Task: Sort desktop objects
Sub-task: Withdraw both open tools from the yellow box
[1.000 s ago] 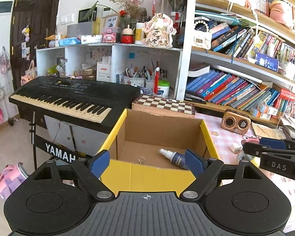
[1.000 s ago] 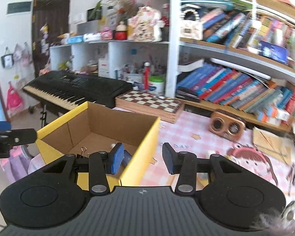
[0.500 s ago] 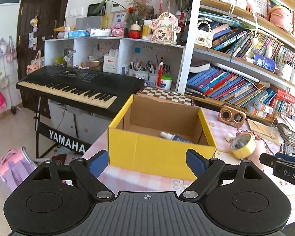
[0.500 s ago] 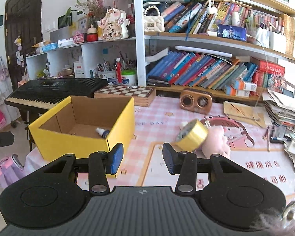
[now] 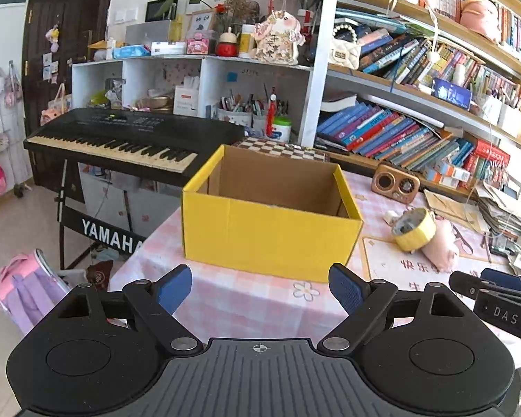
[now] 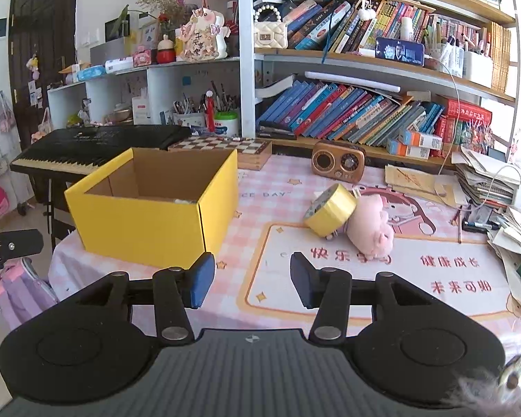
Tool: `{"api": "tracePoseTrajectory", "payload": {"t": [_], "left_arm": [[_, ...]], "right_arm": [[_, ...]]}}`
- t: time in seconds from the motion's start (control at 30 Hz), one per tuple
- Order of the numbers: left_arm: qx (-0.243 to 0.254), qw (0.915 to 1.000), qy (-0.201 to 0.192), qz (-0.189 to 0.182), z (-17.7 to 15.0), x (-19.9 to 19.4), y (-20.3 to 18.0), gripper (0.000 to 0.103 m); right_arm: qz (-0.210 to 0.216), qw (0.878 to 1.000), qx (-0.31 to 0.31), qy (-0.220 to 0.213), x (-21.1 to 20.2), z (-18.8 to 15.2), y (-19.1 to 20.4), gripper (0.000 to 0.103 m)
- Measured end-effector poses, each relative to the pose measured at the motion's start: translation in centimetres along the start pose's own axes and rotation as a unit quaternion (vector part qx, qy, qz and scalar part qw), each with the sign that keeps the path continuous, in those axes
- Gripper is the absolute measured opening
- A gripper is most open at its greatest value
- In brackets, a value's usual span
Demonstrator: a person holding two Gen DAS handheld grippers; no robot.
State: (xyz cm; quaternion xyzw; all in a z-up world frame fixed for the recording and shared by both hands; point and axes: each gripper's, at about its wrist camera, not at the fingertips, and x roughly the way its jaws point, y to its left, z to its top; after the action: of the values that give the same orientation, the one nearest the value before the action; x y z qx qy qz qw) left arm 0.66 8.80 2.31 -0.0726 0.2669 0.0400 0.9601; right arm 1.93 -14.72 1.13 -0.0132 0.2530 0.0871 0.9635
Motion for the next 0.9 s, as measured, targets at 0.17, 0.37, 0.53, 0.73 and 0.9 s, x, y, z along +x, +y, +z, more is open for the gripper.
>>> {"api": "tracePoseTrajectory", "payload": {"t": [0.17,0.37,0.53,0.73,0.9], "left_arm": [[0.008,0.9999,0.013,-0.006,-0.8,-0.1,-0.7,0.091],[0.029,0.9991,0.025,-0.018,-1.5,-0.3,-1.9,0.092],[0.041,0.9981,0.039,-0.026,-2.0,-0.3,-2.6,0.095],[0.049,0.9968,0.052,-0.035,-2.4,-0.1,-3.4,0.095],[0.055,0.9953,0.063,-0.048,-2.8,0.2,-4.1,0.095]], "right_arm": [[0.004,1.000,-0.002,0.019,-0.4,-1.1,0.3,0.050],[0.006,0.999,-0.001,0.038,-0.6,-2.1,0.4,0.055],[-0.003,0.999,0.007,0.051,-0.7,-2.7,0.1,0.061],[-0.022,0.997,0.012,0.067,-0.8,-3.2,-0.7,0.062],[-0.035,0.996,0.019,0.075,-1.1,-3.6,-1.5,0.066]]}}
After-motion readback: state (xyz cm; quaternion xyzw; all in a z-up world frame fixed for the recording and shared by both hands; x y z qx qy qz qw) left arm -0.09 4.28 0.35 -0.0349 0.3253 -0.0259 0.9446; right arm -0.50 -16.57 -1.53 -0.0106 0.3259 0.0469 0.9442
